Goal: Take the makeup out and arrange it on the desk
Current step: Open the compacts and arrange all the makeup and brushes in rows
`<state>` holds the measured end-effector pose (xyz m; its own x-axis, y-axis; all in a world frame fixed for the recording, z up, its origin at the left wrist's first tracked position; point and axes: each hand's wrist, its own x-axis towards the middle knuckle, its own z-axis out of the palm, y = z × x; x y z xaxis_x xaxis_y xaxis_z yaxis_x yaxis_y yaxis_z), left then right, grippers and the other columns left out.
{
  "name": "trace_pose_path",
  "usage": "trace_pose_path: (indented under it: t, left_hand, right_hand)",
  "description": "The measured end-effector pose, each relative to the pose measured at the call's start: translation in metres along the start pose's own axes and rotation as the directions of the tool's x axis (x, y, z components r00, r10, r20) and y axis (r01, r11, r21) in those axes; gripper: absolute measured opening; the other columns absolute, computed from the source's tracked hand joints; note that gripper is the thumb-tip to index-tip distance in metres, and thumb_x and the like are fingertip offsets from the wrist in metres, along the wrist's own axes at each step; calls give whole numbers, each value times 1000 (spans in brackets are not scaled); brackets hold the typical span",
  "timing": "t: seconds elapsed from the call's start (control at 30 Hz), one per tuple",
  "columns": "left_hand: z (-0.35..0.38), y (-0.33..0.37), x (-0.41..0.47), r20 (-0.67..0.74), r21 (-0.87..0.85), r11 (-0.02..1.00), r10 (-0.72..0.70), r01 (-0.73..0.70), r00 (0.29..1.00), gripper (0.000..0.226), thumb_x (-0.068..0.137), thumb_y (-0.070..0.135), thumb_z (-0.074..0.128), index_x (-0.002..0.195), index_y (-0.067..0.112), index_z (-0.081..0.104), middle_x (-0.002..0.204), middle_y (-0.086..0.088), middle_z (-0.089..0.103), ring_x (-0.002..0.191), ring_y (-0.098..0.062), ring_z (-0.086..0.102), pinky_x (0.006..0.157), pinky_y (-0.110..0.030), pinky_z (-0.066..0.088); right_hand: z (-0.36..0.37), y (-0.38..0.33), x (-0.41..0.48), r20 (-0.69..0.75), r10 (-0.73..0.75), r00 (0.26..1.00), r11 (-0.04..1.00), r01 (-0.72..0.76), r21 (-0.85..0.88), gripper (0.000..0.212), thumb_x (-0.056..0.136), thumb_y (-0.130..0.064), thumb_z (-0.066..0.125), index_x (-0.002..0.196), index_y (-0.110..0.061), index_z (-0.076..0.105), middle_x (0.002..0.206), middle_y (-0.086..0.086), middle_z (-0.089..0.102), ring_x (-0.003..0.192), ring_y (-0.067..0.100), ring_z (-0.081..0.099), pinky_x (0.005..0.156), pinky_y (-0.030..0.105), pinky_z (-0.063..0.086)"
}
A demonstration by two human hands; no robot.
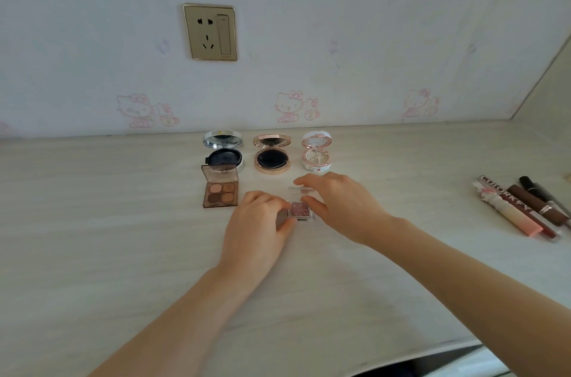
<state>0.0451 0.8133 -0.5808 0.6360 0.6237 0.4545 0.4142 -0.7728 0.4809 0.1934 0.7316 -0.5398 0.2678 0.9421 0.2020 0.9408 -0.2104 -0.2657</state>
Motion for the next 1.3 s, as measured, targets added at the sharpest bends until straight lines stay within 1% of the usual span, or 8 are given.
trace_pose_path:
  t: [0.1, 0.23, 0.4, 0.5, 0.77, 0.93, 1.2, 1.3]
  left_hand:
    - [1, 0, 0, -5, -13, 1000, 4, -5, 1000, 18, 84, 29, 67, 99, 22, 72, 94, 8, 68, 104, -12, 51, 85, -29, 46]
    - [2, 1, 0, -10, -15, 1000, 5, -5, 1000, 16, 84, 29, 67, 97, 21, 73, 93, 8, 69, 103, -13, 52, 85, -31, 47]
    - [2, 1, 0, -3, -8, 1000, 5, -5, 1000, 16, 85, 27, 66, 98, 19, 72, 95, 7, 70, 104, -15, 53, 86, -34, 47]
    - [2, 1, 0, 14, -2, 1000, -2, 2, 1000, 15, 85, 26, 66, 96, 18, 72, 96, 7, 70, 103, -16, 54, 85, -35, 48]
    - [-5, -6, 11, 81, 94, 996, -21, 14, 996, 19, 90, 30, 60, 103, 22, 71, 105, 9, 68, 112, -11, 49, 88, -33, 47]
    - [-11, -22, 25, 141, 183, 983, -51, 25, 989, 18, 88, 36, 59, 99, 28, 70, 100, 6, 66, 106, -14, 53, 85, -35, 48]
    - [-17, -28, 35, 103, 252, 967, -58, 30, 993, 17, 91, 35, 55, 87, 24, 67, 89, 5, 63, 105, -13, 52, 75, -31, 44]
    - [-18, -26, 34, 78, 240, 970, -51, 30, 996, 18, 91, 35, 55, 91, 24, 69, 90, 6, 63, 107, -12, 50, 76, -30, 43]
  right_hand:
    - [0, 3, -8, -70, 85, 994, 993, -78, 93, 35, 96, -30, 50, 130, -25, 51, 120, -9, 63, 114, 15, 55, 92, 35, 46]
    - [6, 5, -26, -159, 170, 972, 984, -159, 81, 33, 95, -29, 51, 127, -23, 52, 121, -8, 61, 116, 13, 53, 88, 35, 48]
    - [17, 4, -42, -230, 68, 971, 997, -57, 53, 24, 89, -23, 60, 113, -18, 63, 109, -4, 65, 113, 18, 51, 83, 31, 49]
    - [26, 8, -40, -205, -18, 979, 1000, 20, 7, 28, 87, -26, 63, 113, -15, 65, 113, -2, 65, 110, 25, 53, 89, 32, 48]
    - [31, 6, -20, -167, -43, 985, 999, 46, 15, 30, 89, -24, 61, 117, -13, 65, 116, 1, 64, 114, 26, 51, 96, 31, 43]
    - [33, 0, -1, -109, -58, 992, 997, 63, 43, 32, 92, -26, 57, 121, -13, 61, 120, 0, 60, 119, 22, 46, 100, 27, 37]
    - [34, -8, 20, -61, -25, 998, 996, 30, 80, 31, 94, -24, 51, 121, -13, 59, 119, 2, 57, 117, 20, 46, 96, 25, 37]
    - [32, -9, 22, -50, -19, 999, 997, 23, 78, 30, 94, -23, 51, 121, -13, 59, 118, 3, 57, 116, 20, 47, 92, 24, 37]
